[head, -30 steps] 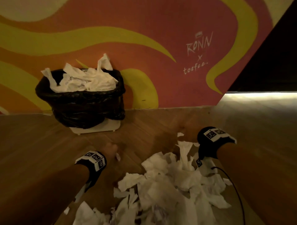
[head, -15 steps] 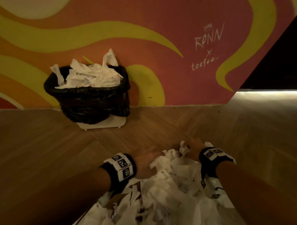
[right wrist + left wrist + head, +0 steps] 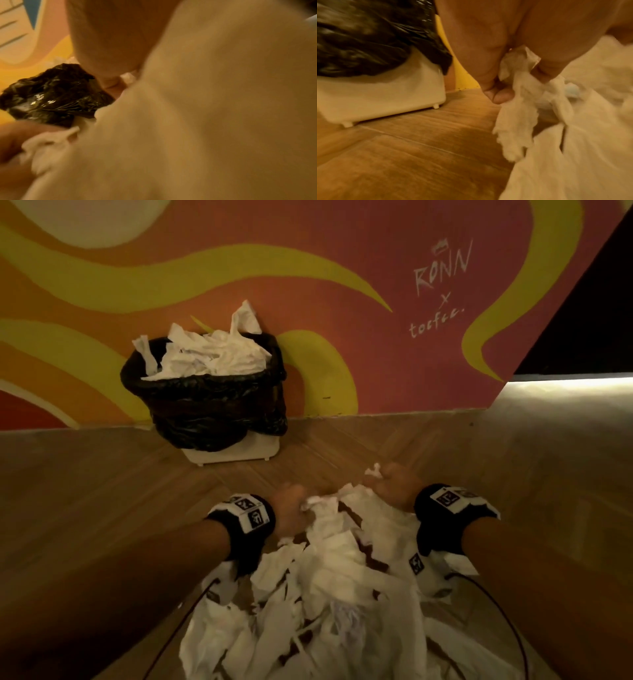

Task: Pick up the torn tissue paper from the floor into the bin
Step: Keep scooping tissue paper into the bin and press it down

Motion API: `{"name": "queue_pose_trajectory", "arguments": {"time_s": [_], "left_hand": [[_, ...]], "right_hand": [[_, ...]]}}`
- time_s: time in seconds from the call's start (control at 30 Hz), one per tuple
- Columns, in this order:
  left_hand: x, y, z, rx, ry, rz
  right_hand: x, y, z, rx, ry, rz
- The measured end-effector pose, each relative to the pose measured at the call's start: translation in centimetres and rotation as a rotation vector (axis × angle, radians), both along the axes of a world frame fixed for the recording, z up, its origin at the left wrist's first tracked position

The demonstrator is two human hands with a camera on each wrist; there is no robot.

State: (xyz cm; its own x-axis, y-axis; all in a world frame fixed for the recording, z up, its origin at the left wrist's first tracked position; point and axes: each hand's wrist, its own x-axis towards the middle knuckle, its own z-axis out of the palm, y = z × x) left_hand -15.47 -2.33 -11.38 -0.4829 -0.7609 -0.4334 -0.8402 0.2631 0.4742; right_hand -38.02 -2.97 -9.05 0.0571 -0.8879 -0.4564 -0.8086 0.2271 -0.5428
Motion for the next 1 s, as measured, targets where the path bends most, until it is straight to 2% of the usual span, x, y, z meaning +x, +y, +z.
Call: {"name": "queue_pose_trajectory", "arguments": {"time_s": [0.1,0.17,0.2,0.3,0.37,0.4,0.47,0.53,0.7,0.8,0.9,1.0], "left_hand": [[2.3,-0.2,2.3,-0.04,0.131,0.187],[4.0,-0.3,3.9,-0.104,0.198,0.258],[4.8,-0.2,4.7,-0.124,0.207,0.282],[7.0,0.3,6.5,-0.169,0.21,0.334],[8.1,0.8,7.3,-0.136,0.18,0.327],[8.4,1.1,7.4,-0.106,0.137,0.302],[9.1,2.0,7.4,-0.101,-0.03,0.129],[9.4,2.6,6.5,-0.116,-0.159,-0.015],[9.3,3.6,1.4,0.039,-0.129,-0.114],[8.1,4.0,-2.2,0.015,-0.08,-0.214],[6.2,5.3,-4.1,-0.032,-0.147,-0.38],[4.7,6.3,-5.2,-0.064,-0.213,-0.356]], "right_hand": [[2.2,1.4,2.3,0.037,0.035,0.186],[3.5,2.2,2.9,-0.061,0.215,0.443],[4.1,2.5,2.5,-0.037,0.287,0.532],[6.1,3.5,0.4,0.323,0.392,0.65],[7.1,4.2,-0.9,0.32,0.446,0.687],[7.4,4.3,-1.9,0.291,0.479,0.678],[8.1,4.5,-3.2,0.236,0.512,0.689],[9.2,5.3,-2.2,0.195,0.458,0.644],[9.8,4.8,-0.7,0.162,0.241,0.44],[9.1,4.1,0.4,0.124,0.181,0.312],[8.0,4.0,1.6,0.038,0.111,0.25],[7.1,4.2,3.0,-0.099,-0.042,0.146]]}}
